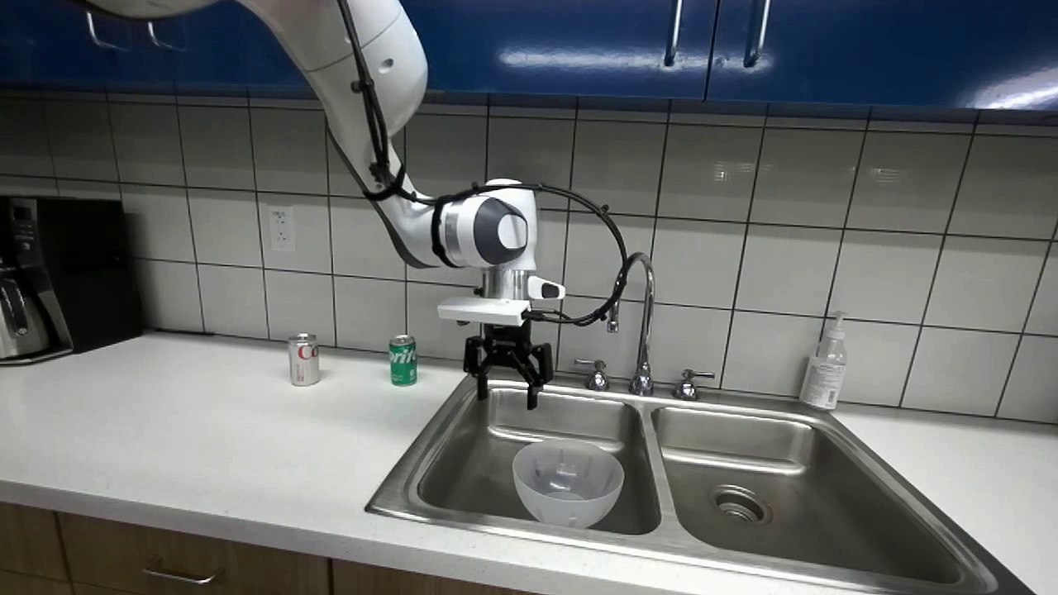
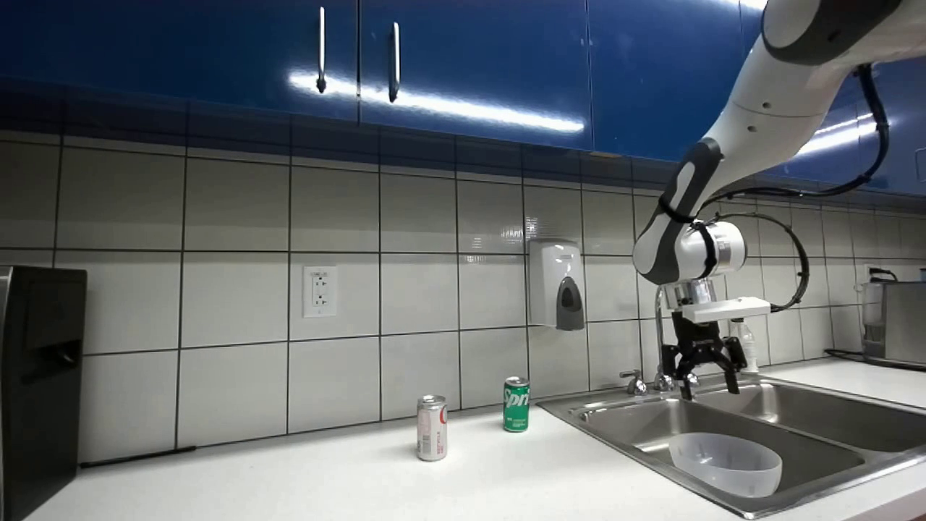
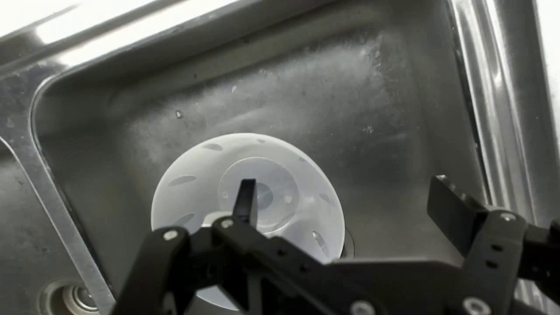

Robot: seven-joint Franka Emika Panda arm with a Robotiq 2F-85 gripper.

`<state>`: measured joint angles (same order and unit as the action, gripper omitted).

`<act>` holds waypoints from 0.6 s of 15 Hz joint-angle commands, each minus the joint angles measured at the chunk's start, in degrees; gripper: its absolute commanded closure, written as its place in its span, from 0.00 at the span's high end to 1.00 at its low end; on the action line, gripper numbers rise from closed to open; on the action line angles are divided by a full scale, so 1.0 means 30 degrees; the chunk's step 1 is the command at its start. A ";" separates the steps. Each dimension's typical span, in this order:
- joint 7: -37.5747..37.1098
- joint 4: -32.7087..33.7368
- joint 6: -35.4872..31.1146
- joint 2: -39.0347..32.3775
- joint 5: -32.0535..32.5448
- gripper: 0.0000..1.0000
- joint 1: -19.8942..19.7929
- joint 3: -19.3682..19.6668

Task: Put the plastic bowl inside the left sink

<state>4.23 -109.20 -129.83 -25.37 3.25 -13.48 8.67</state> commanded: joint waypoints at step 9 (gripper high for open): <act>0.0741 -1.2842 -0.1535 1.1283 0.0960 1.00 0.1821 -0.0428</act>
<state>5.79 -137.04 -132.63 -1.72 4.29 -9.31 8.22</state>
